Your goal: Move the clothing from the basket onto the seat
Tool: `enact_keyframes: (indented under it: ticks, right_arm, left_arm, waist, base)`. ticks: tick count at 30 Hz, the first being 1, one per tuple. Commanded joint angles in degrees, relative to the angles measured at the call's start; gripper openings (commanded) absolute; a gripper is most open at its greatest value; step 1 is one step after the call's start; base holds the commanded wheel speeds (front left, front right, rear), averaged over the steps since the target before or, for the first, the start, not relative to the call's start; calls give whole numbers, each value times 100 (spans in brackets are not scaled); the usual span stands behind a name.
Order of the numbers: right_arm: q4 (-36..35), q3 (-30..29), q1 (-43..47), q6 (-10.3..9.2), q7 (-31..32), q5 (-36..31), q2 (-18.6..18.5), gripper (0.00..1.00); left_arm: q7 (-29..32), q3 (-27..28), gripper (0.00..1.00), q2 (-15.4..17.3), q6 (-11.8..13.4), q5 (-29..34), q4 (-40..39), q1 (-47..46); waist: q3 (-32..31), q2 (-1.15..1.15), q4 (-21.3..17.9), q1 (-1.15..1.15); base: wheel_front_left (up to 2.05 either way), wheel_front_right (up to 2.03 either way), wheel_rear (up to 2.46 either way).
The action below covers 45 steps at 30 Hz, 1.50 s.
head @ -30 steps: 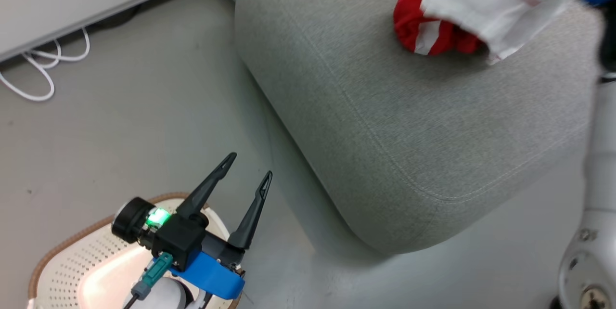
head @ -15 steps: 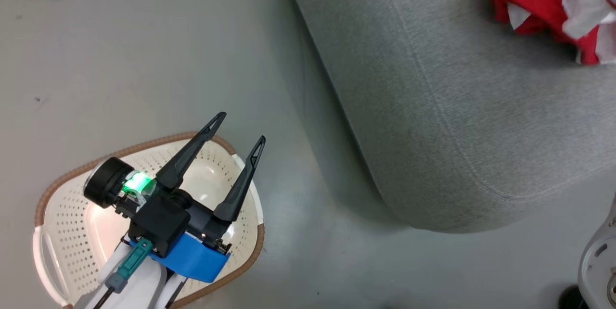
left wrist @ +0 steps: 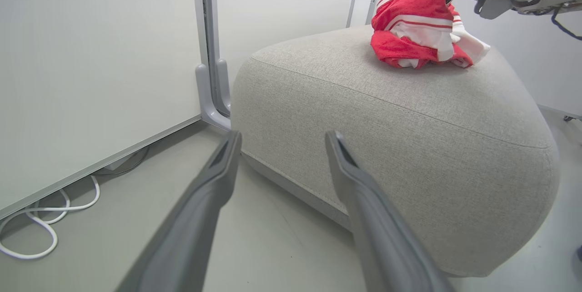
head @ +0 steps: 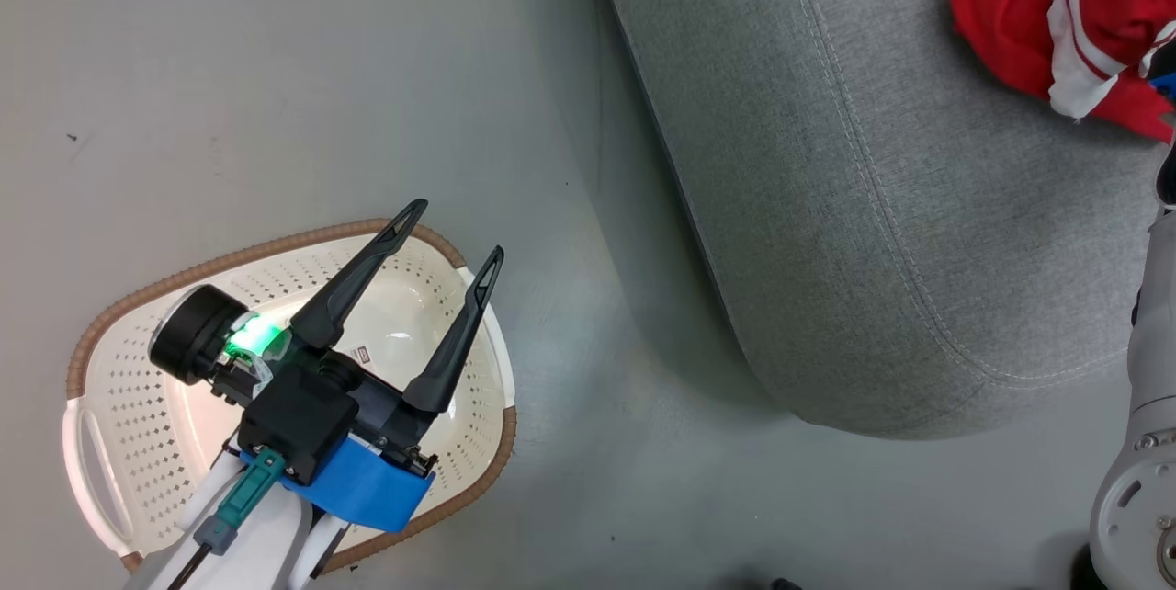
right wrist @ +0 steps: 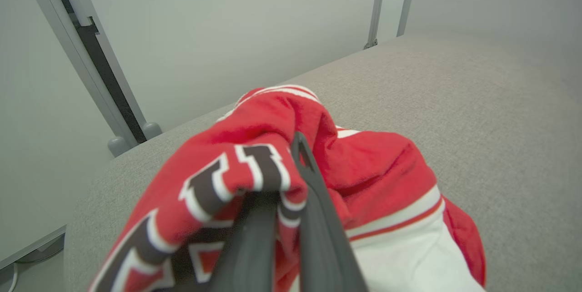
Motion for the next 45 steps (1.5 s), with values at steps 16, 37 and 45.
enact_keyframes:
  ticks: [16, 37, 45]
  right_arm:
    - [470, 200, 384, 3, -109, -702, -111, 100]
    - [-766, 1554, 2699, 3, -146, -260, -111, 100]
    - [-1977, 1928, 3903, 3, 77, 121, 140, 100]
  left_arm:
    - [-29, 23, 100, -452, 14, -221, 395, 83]
    - [-29, 441, 100, -1448, -12, -496, 1093, 1000]
    - [-29, 680, 100, -1614, -13, -562, 1266, 1255]
  waist:
    - [-733, 0, 115, -1]
    - [-2537, 0, 1084, -1]
    - [-2899, 0, 1430, -1]
  base:
    - [0, 0, 0]
    - [0, 0, 0]
    - [0, 0, 0]
